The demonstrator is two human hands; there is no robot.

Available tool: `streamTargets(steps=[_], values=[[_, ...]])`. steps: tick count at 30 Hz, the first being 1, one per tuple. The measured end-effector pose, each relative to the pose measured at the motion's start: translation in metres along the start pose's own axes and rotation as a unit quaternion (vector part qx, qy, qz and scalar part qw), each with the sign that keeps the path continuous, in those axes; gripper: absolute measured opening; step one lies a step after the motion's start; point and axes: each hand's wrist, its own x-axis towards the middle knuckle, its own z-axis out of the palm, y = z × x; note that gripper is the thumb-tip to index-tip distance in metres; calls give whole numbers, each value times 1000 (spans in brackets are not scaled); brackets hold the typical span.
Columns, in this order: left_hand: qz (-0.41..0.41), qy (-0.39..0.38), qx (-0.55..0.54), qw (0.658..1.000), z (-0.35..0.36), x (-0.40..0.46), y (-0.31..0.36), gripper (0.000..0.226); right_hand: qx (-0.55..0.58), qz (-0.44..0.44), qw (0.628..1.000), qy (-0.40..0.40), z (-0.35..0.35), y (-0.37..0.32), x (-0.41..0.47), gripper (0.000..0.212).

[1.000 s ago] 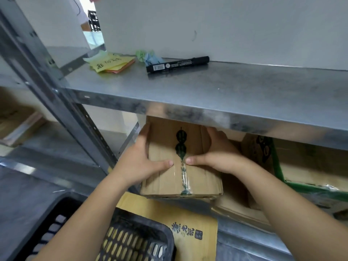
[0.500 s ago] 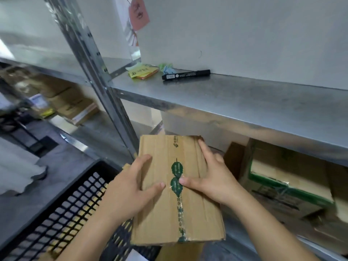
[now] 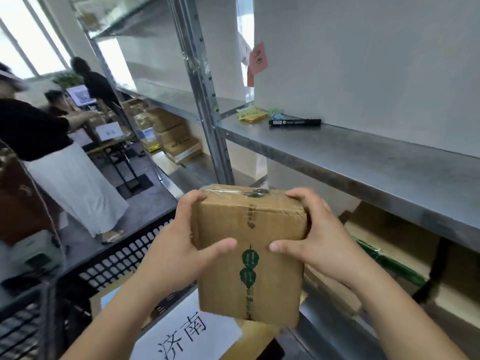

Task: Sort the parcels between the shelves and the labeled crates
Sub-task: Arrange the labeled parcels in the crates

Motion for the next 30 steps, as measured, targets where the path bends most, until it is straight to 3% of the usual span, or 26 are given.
streamTargets(steps=[1,3,5,7,8,9,11,13,15,19,30], values=[[-2,20,-21,1000,-6,-8,2,63,29,-13,999,-1,-3,-6,-4,68],[-2,47,-66,997,-13,-22,6,54,92,-34,995,12,-5,-19,-11,37],[3,64,-77,995,-16,-34,12,43,129,-50,990,34,0,-27,-17,38],[4,86,-55,995,-19,-44,14,27,147,-45,987,49,8,-30,-21,23],[-6,93,-55,994,-22,-49,14,27,171,-33,984,42,12,-28,-25,26],[-20,91,-70,993,-25,-53,11,35,193,-19,981,28,15,-24,-27,46],[-42,65,-110,991,-30,-63,1,74,188,-1,982,-12,18,-17,-33,97],[-44,26,-95,994,-34,-77,-11,109,150,-8,987,-61,25,-16,-37,121],[-31,13,-51,998,-32,-90,-24,107,101,-35,989,-99,37,-18,-40,120],[-19,58,-28,998,-30,-119,-51,71,27,-46,988,-143,62,-30,-49,119],[-37,159,7,987,-46,-187,-129,63,-57,-121,971,-198,147,-76,-65,110]])
